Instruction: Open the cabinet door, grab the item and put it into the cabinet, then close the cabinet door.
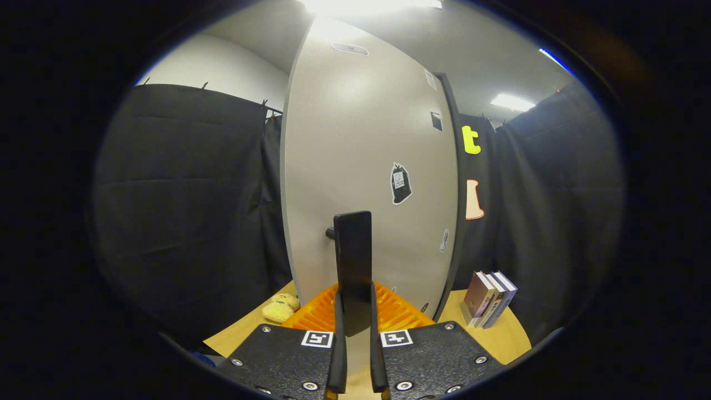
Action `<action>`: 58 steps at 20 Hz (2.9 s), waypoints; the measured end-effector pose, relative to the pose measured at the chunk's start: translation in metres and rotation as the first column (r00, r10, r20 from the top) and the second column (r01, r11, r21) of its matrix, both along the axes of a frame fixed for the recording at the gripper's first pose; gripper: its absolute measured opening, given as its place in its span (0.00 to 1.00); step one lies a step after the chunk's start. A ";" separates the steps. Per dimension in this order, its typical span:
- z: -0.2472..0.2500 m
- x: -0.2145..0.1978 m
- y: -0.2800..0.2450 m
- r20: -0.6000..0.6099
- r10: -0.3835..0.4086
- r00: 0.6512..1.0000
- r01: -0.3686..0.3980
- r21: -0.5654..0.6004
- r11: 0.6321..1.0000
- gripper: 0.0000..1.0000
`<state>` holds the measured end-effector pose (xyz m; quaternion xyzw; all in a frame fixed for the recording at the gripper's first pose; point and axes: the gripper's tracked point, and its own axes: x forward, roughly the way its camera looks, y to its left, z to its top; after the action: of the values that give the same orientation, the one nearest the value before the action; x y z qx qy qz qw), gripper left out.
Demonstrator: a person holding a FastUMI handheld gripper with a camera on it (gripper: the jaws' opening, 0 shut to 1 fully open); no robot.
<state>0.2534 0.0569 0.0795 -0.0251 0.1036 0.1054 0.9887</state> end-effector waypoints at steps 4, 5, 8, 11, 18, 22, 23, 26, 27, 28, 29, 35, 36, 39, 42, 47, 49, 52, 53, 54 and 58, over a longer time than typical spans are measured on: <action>0.002 -0.006 -0.015 0.004 -0.038 0.999 0.038 -0.018 0.999 0.17; 0.002 -0.008 -0.020 0.006 -0.051 0.999 0.051 -0.021 0.998 0.16; 0.005 -0.012 -0.035 0.017 -0.102 0.995 0.103 -0.038 0.994 0.16; 0.006 -0.015 -0.055 0.033 -0.165 0.986 0.167 -0.081 0.983 0.16; 0.015 -0.028 -0.091 0.081 -0.326 0.942 0.332 -0.071 0.941 0.14; 0.038 -0.029 -0.116 0.215 -0.404 0.889 0.428 -0.081 0.900 0.07; 0.042 -0.027 -0.114 0.240 -0.390 0.889 0.415 -0.065 0.907 0.06; 0.030 -0.018 -0.084 0.229 -0.337 0.913 0.349 -0.013 0.937 0.26; 0.028 -0.018 -0.079 0.223 -0.325 0.919 0.335 -0.006 0.942 0.32; 0.024 -0.017 -0.072 0.214 -0.309 0.927 0.315 0.004 0.949 0.46; 0.018 -0.017 -0.061 0.201 -0.284 0.938 0.285 0.021 0.958 0.60; -0.047 0.018 0.008 0.144 -0.172 0.975 0.160 0.090 0.983 0.94; -0.059 0.024 0.016 0.139 -0.159 0.977 0.148 0.087 0.985 0.94; -0.101 0.040 0.040 0.088 -0.114 0.990 0.107 0.083 0.991 0.94; -0.150 0.041 0.062 0.015 -0.078 0.997 0.077 0.084 0.994 0.94; -0.224 0.041 0.087 -0.097 -0.048 0.994 0.055 0.065 0.996 0.94; -0.257 0.041 0.093 -0.150 -0.043 0.988 0.050 0.041 0.998 0.94; -0.304 0.037 0.100 -0.223 -0.039 0.974 0.039 -0.007 0.999 0.94; -0.319 0.035 0.100 -0.246 -0.043 0.968 0.038 -0.025 0.999 0.94; -0.332 0.034 0.102 -0.268 -0.047 0.962 0.039 -0.036 0.999 0.94; -0.378 0.029 0.105 -0.347 -0.064 0.936 0.042 -0.071 0.997 0.94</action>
<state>0.2820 0.1620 -0.2987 -0.0341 0.2810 0.0784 0.9559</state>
